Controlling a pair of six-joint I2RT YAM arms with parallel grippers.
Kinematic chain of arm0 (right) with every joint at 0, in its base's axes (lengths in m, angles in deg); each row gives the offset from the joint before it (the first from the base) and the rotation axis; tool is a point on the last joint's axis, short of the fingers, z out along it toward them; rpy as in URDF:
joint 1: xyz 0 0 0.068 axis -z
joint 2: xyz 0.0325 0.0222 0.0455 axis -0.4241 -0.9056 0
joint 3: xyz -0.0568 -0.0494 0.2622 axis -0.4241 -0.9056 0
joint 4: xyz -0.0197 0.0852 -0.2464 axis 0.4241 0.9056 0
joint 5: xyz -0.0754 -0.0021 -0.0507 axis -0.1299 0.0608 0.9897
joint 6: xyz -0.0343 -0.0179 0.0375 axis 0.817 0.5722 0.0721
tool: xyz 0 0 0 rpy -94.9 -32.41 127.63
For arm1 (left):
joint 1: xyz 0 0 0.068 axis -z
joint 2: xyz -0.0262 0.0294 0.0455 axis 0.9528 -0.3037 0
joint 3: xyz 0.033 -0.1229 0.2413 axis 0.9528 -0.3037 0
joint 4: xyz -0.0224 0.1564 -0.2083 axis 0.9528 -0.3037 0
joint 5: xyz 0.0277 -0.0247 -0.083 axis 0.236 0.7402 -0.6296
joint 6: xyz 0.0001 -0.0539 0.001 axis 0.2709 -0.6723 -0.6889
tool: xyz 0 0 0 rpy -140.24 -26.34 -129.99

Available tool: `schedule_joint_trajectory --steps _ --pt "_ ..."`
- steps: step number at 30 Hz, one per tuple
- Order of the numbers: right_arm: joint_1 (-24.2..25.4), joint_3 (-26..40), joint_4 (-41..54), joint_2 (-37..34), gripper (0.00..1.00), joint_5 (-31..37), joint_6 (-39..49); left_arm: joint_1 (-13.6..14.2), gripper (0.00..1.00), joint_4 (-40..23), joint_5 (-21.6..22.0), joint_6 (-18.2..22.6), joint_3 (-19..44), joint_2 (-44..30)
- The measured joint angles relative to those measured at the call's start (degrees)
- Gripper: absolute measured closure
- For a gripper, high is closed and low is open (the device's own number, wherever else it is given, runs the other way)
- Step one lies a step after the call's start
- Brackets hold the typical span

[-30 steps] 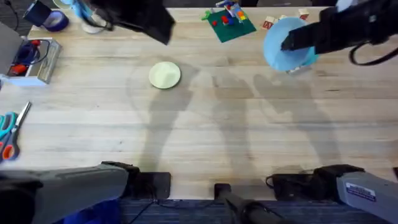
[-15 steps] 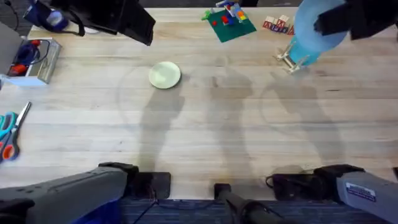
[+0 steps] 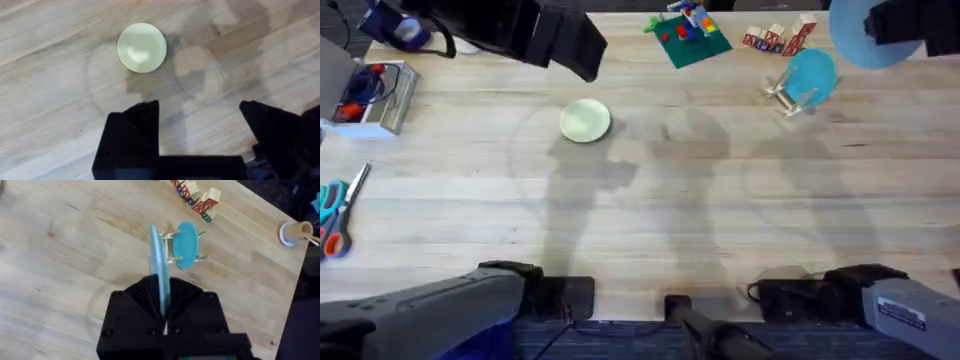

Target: Pick up the plates from the table one by one and place each into a slot on the dish rack.

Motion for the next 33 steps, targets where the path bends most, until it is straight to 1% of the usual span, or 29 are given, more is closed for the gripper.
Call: schedule_joint_trajectory --steps 3,6,11,23,30,33 --pt "0.0 0.0 0.0 0.4 0.963 0.1 0.0 0.0 0.008 -0.5 0.0 0.0 0.0 0.0" --pt "0.0 0.1 0.0 0.4 0.963 0.2 0.4 0.0 0.008 -3.1 0.0 0.0 0.0 0.0" --pt "0.0 0.1 0.0 0.4 0.963 0.2 0.9 0.0 0.008 -4.9 0.0 0.0 0.0 0.0" --pt "0.0 0.1 0.0 0.4 0.963 0.2 2.8 0.0 0.008 -6.8 0.0 0.0 0.0 0.0" --pt "0.0 0.1 0.0 0.4 0.964 0.2 3.4 0.0 0.008 -11.4 0.1 0.2 0.0 0.0" --pt "0.0 0.1 0.0 0.4 0.964 0.2 4.1 0.0 0.008 -12.0 0.1 0.2 0.0 0.0"
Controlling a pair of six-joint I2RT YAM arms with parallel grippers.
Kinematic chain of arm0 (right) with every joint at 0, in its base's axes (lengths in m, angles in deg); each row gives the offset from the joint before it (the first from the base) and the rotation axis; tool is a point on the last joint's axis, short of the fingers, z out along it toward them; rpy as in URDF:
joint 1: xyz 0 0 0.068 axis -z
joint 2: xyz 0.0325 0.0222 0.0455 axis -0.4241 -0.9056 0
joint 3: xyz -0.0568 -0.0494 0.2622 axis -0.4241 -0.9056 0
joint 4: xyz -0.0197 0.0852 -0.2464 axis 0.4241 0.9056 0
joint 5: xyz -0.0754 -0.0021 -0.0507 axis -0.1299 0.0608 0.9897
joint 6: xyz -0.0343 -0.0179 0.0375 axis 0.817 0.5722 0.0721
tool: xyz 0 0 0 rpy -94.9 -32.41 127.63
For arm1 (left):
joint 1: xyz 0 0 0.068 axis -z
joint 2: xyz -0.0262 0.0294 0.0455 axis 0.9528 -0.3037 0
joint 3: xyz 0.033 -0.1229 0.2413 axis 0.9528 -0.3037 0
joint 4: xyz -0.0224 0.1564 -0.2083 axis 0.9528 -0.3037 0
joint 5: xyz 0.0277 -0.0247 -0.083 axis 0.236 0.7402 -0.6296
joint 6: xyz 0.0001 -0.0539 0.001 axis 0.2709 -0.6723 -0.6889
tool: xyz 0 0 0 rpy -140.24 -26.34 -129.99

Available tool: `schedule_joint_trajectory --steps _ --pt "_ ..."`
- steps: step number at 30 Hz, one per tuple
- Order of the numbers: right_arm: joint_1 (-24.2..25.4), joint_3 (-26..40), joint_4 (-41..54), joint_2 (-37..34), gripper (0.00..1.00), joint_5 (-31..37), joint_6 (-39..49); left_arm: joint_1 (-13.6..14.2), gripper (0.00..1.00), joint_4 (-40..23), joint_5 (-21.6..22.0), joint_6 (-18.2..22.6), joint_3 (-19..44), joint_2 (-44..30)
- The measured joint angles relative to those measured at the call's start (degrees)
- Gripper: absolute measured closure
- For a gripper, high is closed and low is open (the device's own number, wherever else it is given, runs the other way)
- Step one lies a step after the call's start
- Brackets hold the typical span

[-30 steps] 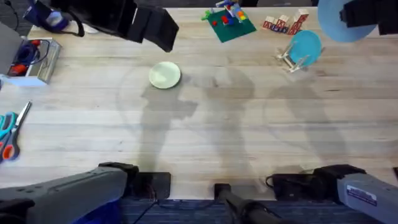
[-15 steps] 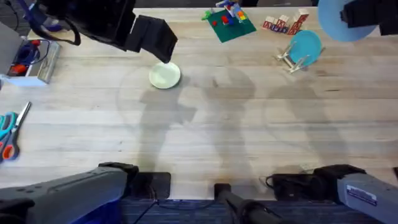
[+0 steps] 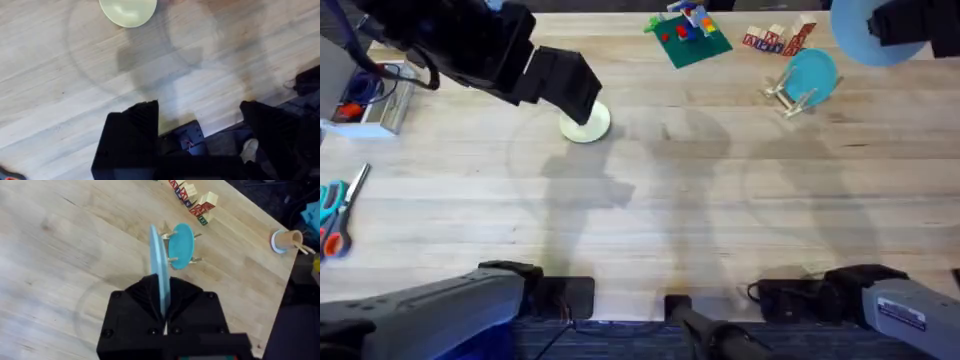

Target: Pick up the plates from the table one by one and place each into a slot on the dish rack.

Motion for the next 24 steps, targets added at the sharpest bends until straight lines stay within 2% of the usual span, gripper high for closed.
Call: schedule_joint_trajectory --steps 17,24 --pt "0.2 0.0 -4.0 0.0 0.965 0.4 4.7 0.0 0.007 0.0 0.0 0.0 0.0 0.0" --pt "3.6 0.0 -4.8 0.0 0.965 0.6 5.7 0.0 0.007 0.0 0.0 0.0 0.0 0.0"
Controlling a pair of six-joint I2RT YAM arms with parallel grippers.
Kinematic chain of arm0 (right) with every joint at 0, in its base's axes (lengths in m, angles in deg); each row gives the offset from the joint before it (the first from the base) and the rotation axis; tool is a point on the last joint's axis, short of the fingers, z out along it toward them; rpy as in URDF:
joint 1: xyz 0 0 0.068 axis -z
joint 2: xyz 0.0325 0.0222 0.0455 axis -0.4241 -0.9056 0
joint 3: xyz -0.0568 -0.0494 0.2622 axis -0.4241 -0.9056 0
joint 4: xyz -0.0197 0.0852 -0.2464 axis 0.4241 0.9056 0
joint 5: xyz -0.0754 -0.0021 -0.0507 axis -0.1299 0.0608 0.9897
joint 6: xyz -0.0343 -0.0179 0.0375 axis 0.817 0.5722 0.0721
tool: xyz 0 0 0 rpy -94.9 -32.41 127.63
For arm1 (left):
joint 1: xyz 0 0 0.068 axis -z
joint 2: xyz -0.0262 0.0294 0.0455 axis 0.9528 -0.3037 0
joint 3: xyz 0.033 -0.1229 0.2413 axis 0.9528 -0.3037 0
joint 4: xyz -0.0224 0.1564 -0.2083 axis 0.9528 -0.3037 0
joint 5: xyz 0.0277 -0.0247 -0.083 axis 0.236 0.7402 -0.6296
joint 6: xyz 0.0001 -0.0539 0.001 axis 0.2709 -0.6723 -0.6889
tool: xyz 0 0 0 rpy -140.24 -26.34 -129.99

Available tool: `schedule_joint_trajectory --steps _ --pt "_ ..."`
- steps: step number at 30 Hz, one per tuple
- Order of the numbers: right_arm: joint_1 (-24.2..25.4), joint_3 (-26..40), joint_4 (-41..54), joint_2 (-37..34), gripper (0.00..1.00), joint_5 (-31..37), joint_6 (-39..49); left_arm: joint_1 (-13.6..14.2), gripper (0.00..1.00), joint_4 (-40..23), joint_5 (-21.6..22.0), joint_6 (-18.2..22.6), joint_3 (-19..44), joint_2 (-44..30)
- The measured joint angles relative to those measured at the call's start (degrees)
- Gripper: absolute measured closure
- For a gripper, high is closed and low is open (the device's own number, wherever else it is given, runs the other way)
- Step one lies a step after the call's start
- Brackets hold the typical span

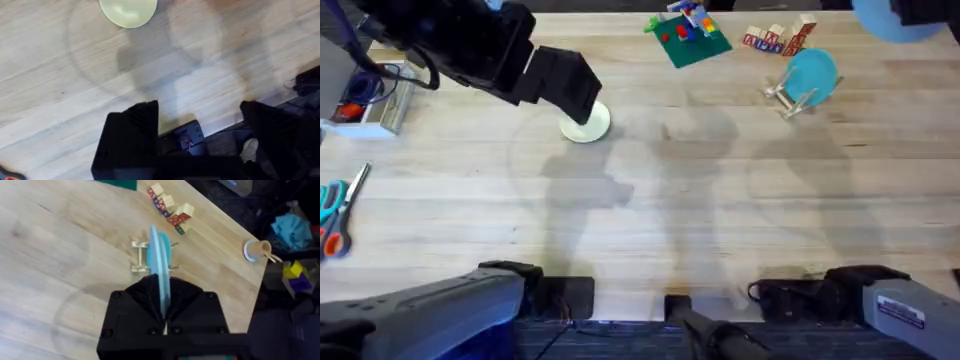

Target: Pick up the plates from the table one by one and place each into a slot on the dish rack.

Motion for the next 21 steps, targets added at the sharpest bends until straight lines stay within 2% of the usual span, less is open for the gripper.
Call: schedule_joint_trajectory --steps 5,21 --pt "1.8 0.0 -0.6 0.0 0.965 0.2 0.0 0.0 0.007 0.0 0.0 0.0 0.0 0.0" --pt "2.1 0.0 -2.8 -2.4 0.965 0.2 0.0 0.0 0.007 0.0 0.0 0.0 0.0 0.0"
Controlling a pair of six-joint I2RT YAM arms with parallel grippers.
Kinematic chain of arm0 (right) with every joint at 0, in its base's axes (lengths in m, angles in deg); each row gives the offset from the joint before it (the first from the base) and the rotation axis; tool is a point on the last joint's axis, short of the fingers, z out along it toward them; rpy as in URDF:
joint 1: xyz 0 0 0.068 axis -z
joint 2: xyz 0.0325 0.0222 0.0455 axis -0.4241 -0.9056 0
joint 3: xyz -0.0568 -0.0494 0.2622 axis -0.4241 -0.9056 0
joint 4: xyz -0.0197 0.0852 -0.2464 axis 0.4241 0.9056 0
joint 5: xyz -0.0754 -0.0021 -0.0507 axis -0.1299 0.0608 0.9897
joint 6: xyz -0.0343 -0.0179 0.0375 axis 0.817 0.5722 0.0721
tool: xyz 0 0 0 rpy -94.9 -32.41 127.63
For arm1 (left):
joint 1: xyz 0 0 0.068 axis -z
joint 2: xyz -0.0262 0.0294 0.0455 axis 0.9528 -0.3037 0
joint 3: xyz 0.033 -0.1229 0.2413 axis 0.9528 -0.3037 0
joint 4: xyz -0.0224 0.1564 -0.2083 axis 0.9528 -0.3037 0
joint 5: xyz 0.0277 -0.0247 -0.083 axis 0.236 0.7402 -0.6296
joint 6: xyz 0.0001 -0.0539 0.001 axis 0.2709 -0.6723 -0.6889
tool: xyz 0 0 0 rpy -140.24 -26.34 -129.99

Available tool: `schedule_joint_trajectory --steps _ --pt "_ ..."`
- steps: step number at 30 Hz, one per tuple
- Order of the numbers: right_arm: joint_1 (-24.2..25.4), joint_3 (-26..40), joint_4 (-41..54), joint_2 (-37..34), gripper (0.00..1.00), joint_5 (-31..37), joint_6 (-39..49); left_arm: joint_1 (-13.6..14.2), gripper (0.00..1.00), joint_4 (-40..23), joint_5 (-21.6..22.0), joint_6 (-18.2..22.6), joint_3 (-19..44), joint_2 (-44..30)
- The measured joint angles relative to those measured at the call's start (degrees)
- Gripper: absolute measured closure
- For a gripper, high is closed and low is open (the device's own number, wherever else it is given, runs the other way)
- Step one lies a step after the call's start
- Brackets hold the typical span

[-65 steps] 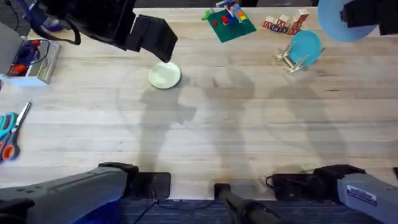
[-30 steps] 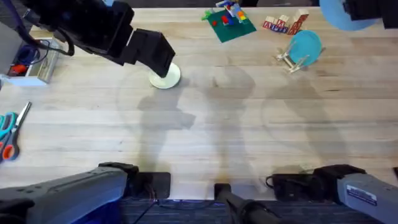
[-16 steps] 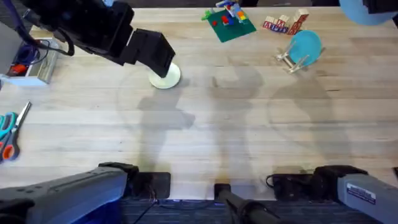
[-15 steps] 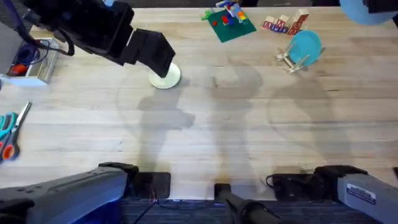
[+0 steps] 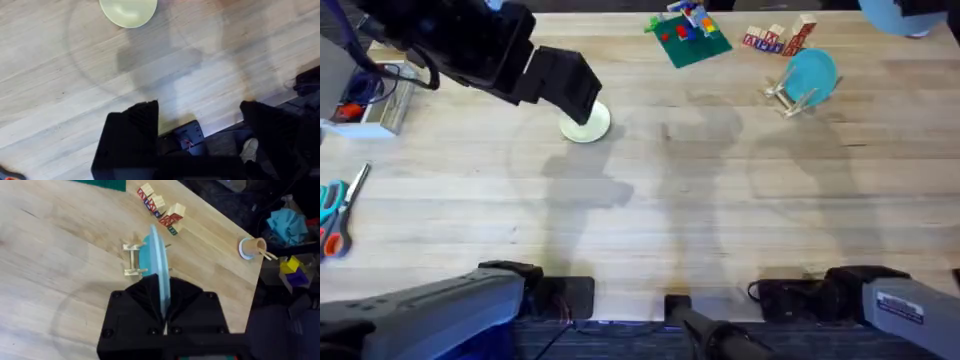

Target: Pick up the plates from the table one by one and place each into a slot on the dish rack.

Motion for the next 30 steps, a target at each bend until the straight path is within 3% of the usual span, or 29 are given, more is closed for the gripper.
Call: schedule_joint_trajectory --steps 11,30 --pt "0.9 0.0 -0.1 -0.7 0.966 3.4 0.0 0.0 0.007 0.0 0.0 0.0 0.0 0.0" --pt "2.1 -0.6 -0.6 -1.3 0.966 3.6 -1.5 0.0 0.007 0.0 0.0 0.0 0.0 0.0"
